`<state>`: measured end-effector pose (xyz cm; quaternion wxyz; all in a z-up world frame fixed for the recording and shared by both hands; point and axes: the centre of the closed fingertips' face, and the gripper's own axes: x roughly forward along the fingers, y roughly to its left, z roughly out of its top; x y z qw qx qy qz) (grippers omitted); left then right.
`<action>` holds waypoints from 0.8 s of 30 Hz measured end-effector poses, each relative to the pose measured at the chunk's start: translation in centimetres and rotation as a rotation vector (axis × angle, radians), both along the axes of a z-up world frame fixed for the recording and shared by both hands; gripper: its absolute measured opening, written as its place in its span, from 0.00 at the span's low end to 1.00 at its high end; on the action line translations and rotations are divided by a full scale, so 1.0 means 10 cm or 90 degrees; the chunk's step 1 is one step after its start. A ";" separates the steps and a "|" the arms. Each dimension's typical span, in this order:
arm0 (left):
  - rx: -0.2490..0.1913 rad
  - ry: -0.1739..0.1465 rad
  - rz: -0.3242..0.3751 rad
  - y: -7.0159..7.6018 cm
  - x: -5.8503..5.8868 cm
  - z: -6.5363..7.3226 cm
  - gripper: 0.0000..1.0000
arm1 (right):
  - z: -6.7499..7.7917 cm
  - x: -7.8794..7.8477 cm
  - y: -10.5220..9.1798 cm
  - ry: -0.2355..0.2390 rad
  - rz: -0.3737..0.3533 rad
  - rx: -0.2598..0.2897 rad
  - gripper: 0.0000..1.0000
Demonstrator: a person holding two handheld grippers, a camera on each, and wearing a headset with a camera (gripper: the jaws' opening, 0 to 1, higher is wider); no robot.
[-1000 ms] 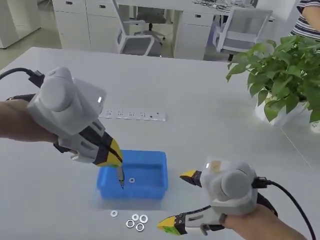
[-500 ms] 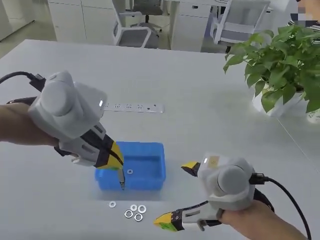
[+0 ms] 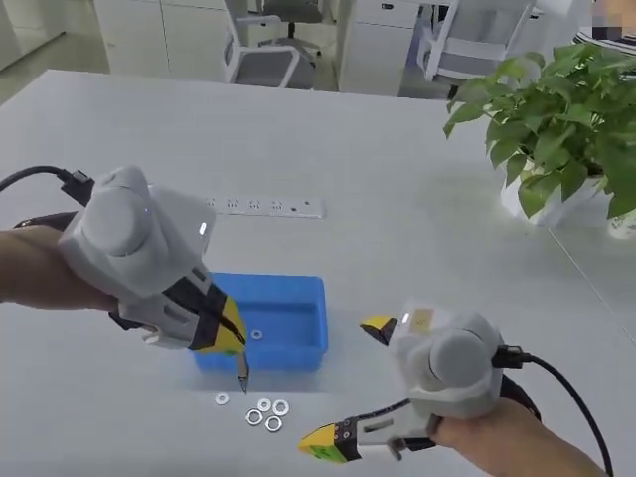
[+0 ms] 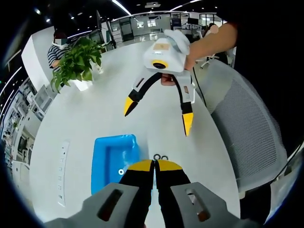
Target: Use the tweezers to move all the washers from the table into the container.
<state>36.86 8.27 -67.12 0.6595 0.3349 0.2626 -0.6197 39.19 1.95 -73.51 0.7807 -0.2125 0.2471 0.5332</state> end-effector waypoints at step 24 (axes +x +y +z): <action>0.003 0.024 -0.014 -0.09 -0.12 -0.21 0.05 | -0.08 -0.05 0.01 0.014 0.003 -0.008 0.96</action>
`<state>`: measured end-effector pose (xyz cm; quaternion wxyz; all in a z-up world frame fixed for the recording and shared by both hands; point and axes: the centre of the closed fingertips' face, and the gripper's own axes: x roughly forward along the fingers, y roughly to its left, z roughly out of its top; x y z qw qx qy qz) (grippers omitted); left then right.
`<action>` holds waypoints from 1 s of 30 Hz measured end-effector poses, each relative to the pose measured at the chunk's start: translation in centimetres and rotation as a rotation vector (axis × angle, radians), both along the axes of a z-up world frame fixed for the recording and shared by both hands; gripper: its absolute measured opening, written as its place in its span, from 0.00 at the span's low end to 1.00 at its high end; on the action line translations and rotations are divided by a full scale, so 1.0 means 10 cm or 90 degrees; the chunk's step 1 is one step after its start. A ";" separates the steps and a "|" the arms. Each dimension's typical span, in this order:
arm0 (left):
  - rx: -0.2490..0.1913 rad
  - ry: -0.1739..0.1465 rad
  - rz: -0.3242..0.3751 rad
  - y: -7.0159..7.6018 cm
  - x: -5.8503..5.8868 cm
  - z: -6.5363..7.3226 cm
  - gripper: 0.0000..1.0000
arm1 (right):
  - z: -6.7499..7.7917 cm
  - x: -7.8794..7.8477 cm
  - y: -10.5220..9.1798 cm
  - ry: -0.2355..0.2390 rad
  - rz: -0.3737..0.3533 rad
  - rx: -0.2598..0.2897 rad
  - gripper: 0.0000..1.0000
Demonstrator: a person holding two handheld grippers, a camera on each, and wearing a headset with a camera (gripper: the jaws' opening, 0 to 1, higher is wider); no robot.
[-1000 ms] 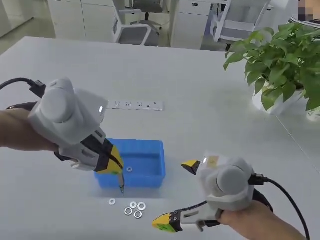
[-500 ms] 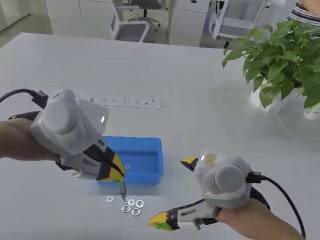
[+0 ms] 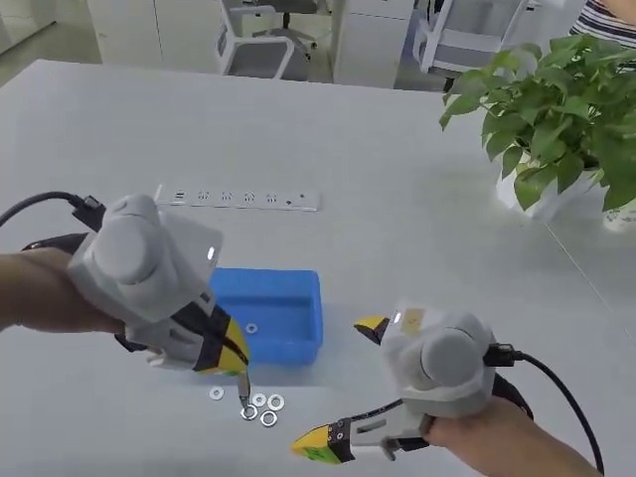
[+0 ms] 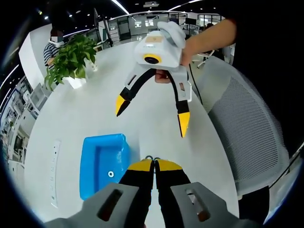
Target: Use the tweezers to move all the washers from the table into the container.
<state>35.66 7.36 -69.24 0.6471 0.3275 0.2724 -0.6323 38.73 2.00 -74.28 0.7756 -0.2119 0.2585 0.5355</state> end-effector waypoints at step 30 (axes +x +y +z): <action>-0.001 0.011 -0.020 -0.04 -0.07 -0.06 0.05 | -0.08 -0.19 0.22 0.022 0.080 0.008 0.71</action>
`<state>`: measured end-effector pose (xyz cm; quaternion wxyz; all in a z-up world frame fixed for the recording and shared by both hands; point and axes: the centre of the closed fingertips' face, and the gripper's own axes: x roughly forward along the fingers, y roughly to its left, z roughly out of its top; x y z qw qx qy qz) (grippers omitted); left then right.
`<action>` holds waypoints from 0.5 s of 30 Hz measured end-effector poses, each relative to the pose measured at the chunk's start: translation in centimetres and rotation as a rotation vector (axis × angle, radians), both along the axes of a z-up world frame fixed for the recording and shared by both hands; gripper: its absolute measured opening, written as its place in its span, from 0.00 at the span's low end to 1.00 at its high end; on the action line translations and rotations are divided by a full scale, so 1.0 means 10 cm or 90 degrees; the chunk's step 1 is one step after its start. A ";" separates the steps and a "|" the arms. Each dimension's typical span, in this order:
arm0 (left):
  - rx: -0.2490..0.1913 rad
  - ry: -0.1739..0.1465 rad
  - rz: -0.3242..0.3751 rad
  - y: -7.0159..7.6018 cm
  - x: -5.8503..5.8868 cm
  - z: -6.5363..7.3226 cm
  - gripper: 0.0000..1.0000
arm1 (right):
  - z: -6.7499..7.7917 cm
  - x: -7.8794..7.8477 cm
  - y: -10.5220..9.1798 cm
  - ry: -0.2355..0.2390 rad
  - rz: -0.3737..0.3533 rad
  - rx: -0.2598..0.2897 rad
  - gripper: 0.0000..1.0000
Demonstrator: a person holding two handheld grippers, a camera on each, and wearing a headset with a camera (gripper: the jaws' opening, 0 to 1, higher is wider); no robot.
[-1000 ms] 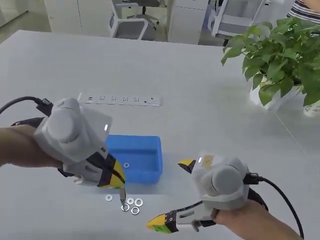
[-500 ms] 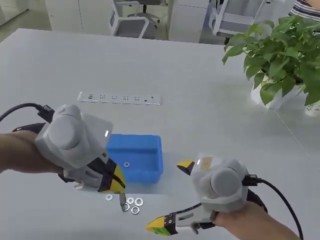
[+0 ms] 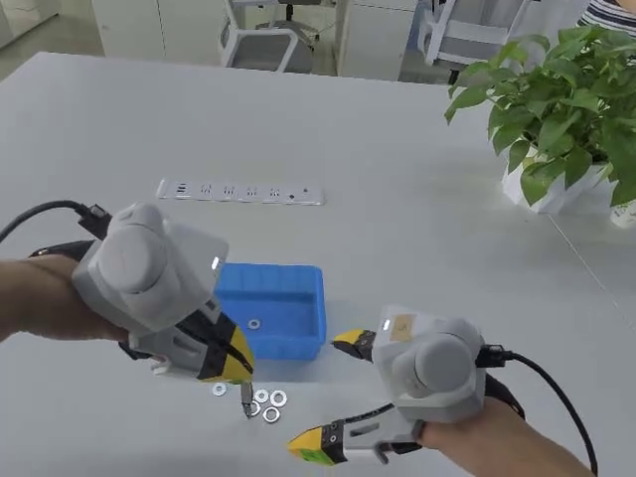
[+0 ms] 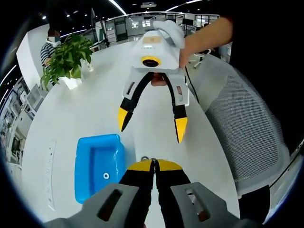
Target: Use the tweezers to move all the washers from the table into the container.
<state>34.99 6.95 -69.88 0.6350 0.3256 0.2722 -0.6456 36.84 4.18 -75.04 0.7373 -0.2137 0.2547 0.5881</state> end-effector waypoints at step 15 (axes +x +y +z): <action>0.007 0.004 -0.022 0.02 0.03 -0.02 0.05 | -0.06 -0.04 0.33 -0.026 0.086 -0.002 0.39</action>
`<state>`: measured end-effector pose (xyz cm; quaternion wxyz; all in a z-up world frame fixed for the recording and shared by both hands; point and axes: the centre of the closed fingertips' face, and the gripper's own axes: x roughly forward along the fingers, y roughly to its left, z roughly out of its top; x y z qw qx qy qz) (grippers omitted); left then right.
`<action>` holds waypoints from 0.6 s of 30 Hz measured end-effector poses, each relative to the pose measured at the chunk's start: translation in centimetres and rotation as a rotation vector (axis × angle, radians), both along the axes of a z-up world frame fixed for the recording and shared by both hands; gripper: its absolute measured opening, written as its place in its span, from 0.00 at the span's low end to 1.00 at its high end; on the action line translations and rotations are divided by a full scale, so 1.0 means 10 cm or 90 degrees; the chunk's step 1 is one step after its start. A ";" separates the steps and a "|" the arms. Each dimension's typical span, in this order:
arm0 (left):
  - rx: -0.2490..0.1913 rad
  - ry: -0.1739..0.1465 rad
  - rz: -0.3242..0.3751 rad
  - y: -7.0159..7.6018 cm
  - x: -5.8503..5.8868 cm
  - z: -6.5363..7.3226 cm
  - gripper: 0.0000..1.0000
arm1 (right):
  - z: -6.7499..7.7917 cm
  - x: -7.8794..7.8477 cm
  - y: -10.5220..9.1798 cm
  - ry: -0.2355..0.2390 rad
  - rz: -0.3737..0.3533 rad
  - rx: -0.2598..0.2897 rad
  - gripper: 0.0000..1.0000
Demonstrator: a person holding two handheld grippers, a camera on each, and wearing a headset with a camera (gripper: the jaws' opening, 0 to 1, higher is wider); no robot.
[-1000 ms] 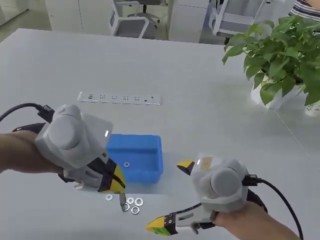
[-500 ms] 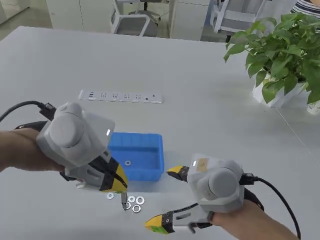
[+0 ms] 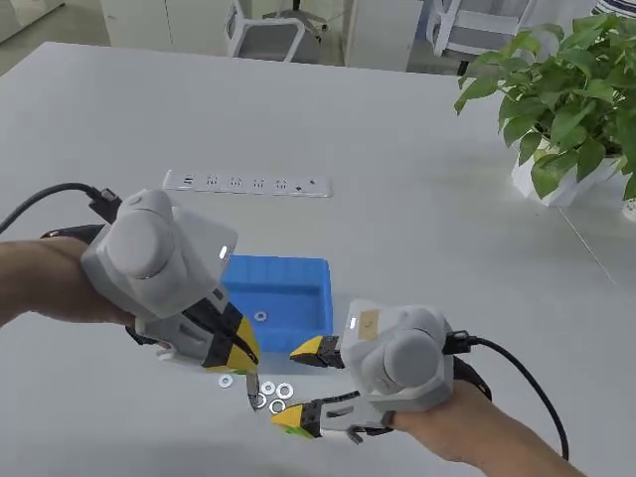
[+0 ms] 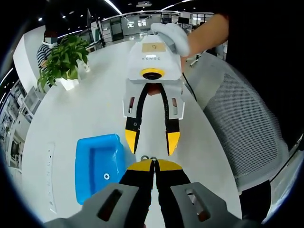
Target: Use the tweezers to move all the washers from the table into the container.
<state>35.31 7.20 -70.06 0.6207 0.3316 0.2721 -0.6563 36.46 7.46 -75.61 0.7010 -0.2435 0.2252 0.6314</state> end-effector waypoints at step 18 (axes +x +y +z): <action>-0.001 0.005 -0.014 -0.05 0.02 -0.01 0.05 | -0.15 -0.04 0.20 0.023 0.019 -0.002 0.21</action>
